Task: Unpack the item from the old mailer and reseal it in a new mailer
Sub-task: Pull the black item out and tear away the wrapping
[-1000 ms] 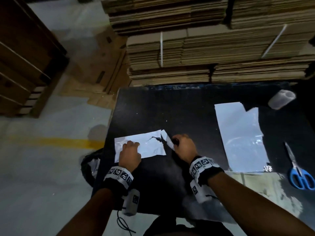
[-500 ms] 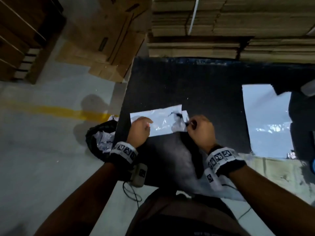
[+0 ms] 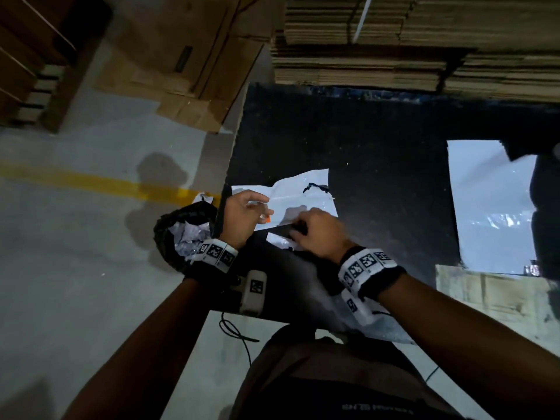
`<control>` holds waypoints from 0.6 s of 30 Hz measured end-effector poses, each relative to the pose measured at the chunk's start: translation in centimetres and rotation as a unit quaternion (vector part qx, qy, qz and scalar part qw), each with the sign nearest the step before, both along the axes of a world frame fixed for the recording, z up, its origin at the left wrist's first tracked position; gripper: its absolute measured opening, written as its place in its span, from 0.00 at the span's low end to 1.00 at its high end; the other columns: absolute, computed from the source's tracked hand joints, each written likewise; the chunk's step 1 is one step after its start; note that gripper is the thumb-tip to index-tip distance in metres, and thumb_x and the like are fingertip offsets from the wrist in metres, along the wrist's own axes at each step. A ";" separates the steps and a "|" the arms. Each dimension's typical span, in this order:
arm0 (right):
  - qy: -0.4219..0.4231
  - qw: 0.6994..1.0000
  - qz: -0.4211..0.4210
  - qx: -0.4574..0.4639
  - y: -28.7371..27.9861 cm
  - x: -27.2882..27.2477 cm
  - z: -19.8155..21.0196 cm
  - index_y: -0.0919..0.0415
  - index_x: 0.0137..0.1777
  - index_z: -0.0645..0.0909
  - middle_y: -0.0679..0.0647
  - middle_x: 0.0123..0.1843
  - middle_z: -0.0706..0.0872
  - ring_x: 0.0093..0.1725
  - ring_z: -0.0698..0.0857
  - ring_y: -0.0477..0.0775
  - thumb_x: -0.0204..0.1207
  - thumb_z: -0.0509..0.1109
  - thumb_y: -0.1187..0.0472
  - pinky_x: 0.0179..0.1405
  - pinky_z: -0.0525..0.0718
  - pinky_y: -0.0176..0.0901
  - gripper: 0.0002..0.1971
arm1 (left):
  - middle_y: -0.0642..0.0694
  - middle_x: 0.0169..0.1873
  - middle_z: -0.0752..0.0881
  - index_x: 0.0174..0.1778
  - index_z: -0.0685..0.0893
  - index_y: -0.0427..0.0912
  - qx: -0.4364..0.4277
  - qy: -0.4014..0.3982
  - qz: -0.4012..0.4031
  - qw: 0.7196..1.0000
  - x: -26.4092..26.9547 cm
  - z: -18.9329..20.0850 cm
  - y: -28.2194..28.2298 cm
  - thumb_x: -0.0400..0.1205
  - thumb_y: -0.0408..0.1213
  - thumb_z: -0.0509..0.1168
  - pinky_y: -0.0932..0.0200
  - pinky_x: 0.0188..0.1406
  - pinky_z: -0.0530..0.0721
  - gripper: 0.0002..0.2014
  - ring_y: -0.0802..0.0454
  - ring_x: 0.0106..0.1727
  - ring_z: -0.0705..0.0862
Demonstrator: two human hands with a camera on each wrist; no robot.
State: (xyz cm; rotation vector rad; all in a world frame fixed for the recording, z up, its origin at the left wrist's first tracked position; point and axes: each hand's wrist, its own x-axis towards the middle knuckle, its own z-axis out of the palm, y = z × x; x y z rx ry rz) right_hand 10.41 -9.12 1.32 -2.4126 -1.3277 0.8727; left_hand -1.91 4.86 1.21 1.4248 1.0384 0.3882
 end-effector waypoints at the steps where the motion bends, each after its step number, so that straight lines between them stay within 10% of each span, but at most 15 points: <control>1: -0.010 1.000 -0.029 0.005 0.1 0.8 0.1 0.53 0.52 0.83 0.57 0.53 0.85 0.52 0.85 0.62 0.72 0.67 0.50 0.47 0.83 0.48 0.12 | 0.33 0.33 0.85 0.43 0.83 0.29 -0.001 0.001 0.007 1.000 0.0 0.1 0.2 0.74 0.16 0.64 0.65 0.23 0.80 0.08 0.53 0.26 0.87; 6: -0.043 0.992 -0.118 0.011 0.9 3.7 0.1 0.57 0.59 0.81 0.61 0.58 0.81 0.53 0.85 0.67 0.72 0.66 0.59 0.50 0.85 0.55 0.15 | 0.39 0.28 0.83 0.38 0.83 0.35 0.045 0.060 0.002 0.997 0.7 -0.4 1.1 0.76 0.19 0.67 0.67 0.20 0.75 0.07 0.62 0.19 0.81; 10: -0.053 0.987 -0.151 -0.010 1.8 4.3 -0.3 0.57 0.65 0.77 0.61 0.64 0.75 0.57 0.82 0.68 0.75 0.67 0.57 0.54 0.83 0.57 0.19 | 0.43 0.36 0.86 0.40 0.88 0.33 0.224 0.124 -0.103 0.961 3.3 -0.5 2.2 0.74 0.22 0.68 0.77 0.36 0.76 0.05 0.62 0.34 0.84; 18: -0.032 0.995 -0.097 -0.018 2.7 4.5 -2.2 0.50 0.66 0.80 0.57 0.63 0.82 0.60 0.83 0.64 0.79 0.63 0.59 0.57 0.81 0.52 0.16 | 0.40 0.50 0.87 0.55 0.86 0.43 0.259 0.236 -0.319 0.880 10.2 -2.5 3.2 0.74 0.35 0.71 0.47 0.57 0.82 0.13 0.41 0.54 0.85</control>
